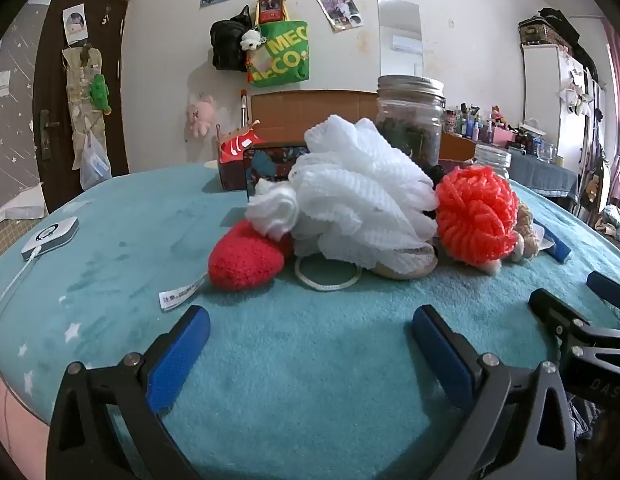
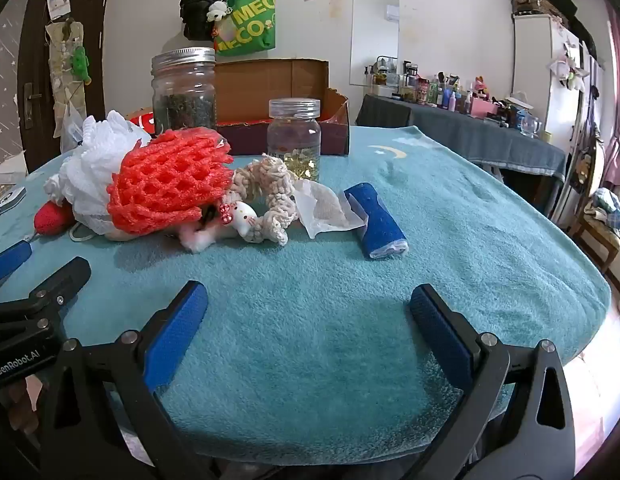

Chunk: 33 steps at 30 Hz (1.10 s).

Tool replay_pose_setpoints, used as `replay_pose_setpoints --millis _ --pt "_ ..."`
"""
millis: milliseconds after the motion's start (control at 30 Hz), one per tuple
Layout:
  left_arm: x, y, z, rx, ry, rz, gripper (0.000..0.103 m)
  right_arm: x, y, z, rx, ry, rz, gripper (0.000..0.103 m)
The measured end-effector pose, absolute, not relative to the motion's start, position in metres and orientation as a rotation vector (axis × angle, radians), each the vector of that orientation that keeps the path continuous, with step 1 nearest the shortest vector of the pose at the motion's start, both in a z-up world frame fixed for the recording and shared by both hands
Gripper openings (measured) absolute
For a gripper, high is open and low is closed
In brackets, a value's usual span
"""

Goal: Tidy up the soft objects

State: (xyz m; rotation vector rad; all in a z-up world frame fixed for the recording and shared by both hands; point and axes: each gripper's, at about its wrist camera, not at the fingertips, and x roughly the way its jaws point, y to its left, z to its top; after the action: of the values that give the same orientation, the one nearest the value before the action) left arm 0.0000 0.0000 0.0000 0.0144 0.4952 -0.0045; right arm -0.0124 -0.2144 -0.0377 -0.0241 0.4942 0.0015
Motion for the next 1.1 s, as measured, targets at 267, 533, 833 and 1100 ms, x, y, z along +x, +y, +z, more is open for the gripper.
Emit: replay_pose_setpoints --millis 267,533,833,1100 --pt "0.0 0.0001 -0.0001 0.01 0.498 -0.006 0.103 -0.0126 -0.2144 -0.0377 -0.023 0.494 -0.001 0.103" --pt "0.0 0.0002 -0.0001 0.008 0.498 -0.006 0.103 -0.0127 -0.2142 -0.0378 -0.023 0.496 0.001 0.103" --pt "0.0001 0.0002 -0.0001 0.006 0.499 -0.007 0.103 -0.0133 -0.2139 -0.0382 -0.024 0.494 0.001 0.103" --pt "0.0001 0.0003 -0.0001 0.006 0.499 -0.007 0.103 -0.0135 -0.2138 -0.0383 -0.023 0.494 0.001 0.103"
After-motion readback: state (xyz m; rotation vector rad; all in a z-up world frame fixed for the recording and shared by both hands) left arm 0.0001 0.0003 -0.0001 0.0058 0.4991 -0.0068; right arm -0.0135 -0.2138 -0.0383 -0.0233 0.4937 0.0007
